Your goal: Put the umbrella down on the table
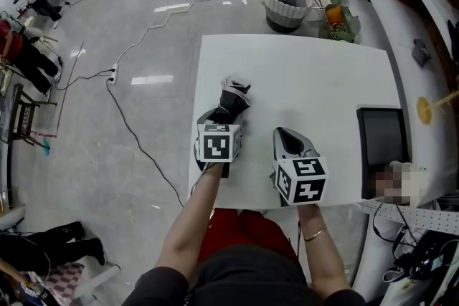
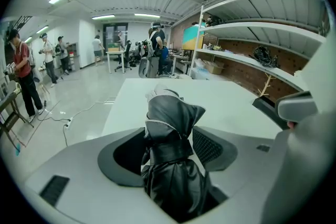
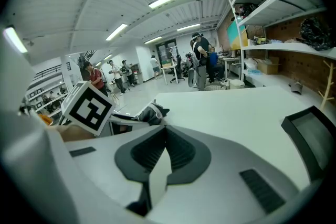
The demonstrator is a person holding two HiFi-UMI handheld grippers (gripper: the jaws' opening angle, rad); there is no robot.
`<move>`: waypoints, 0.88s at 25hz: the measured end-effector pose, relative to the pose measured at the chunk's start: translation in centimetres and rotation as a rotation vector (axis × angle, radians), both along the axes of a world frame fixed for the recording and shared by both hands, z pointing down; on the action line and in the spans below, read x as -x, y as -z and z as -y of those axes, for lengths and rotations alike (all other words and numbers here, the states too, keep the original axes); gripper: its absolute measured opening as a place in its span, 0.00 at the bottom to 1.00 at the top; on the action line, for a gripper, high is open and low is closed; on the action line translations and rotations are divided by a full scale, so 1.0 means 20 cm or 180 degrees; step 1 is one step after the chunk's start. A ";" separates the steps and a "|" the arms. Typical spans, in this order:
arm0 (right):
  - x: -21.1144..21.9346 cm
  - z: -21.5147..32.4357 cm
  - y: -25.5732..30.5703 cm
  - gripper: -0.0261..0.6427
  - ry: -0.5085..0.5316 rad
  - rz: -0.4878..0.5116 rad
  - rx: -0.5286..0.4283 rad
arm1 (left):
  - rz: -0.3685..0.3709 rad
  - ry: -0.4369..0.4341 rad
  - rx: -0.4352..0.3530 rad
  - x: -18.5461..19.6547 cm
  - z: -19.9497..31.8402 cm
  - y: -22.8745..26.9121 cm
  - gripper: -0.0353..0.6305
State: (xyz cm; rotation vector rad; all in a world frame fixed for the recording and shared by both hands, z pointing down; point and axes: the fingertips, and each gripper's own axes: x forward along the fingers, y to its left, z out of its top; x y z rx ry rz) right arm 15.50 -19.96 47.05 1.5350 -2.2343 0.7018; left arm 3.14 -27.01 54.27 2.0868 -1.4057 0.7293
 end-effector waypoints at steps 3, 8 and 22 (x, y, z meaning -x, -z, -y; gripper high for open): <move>-0.01 -0.02 0.02 0.07 -0.0008 0.0014 -0.0024 | -0.0102 -0.0003 -0.0119 0.00 -0.02 0.06 0.46; -0.01 -0.05 0.06 0.07 0.0000 0.0020 -0.0082 | -0.0230 -0.0011 -0.0289 -0.01 -0.04 0.16 0.46; -0.14 -0.14 0.24 0.07 -0.0149 0.0150 -0.0364 | -0.0648 0.0066 -0.0912 0.01 -0.19 0.55 0.21</move>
